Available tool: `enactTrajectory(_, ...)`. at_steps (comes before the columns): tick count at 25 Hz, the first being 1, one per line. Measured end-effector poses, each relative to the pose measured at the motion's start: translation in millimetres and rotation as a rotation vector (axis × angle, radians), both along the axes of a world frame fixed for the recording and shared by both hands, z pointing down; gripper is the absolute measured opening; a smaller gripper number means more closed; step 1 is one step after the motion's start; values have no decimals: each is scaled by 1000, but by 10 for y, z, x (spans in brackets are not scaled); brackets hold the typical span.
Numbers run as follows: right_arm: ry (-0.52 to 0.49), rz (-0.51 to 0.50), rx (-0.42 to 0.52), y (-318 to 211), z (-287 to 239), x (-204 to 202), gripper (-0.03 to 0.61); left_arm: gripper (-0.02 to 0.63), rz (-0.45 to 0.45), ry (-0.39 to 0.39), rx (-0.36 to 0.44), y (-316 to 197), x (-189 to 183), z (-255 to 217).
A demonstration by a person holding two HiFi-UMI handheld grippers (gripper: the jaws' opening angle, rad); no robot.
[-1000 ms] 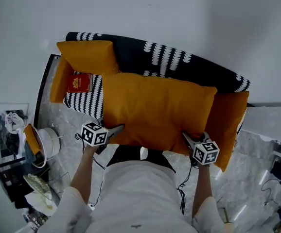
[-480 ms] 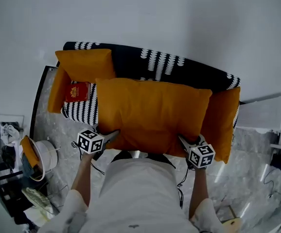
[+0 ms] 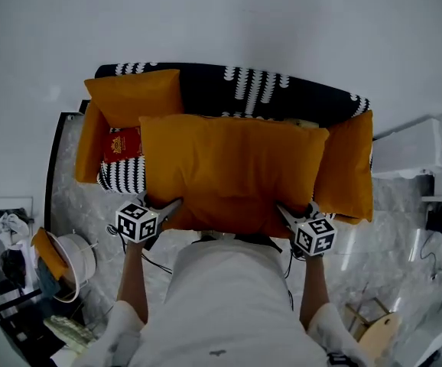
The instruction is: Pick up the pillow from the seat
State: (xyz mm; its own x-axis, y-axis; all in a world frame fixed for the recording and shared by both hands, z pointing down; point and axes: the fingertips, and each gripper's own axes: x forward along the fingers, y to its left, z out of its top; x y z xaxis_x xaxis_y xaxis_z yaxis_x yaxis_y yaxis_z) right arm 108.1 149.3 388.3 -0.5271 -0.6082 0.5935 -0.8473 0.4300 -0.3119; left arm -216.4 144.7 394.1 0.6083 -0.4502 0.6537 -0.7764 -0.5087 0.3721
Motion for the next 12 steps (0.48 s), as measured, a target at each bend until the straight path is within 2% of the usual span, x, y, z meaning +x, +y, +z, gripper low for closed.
enactTrajectory(8,14,24,33,501,-194,-568,261,270,35,-1,63,378,-564,-173)
enactTrajectory(12,20,48,2,895,-166,-805,261,270,87,3,61,565,-761,-95)
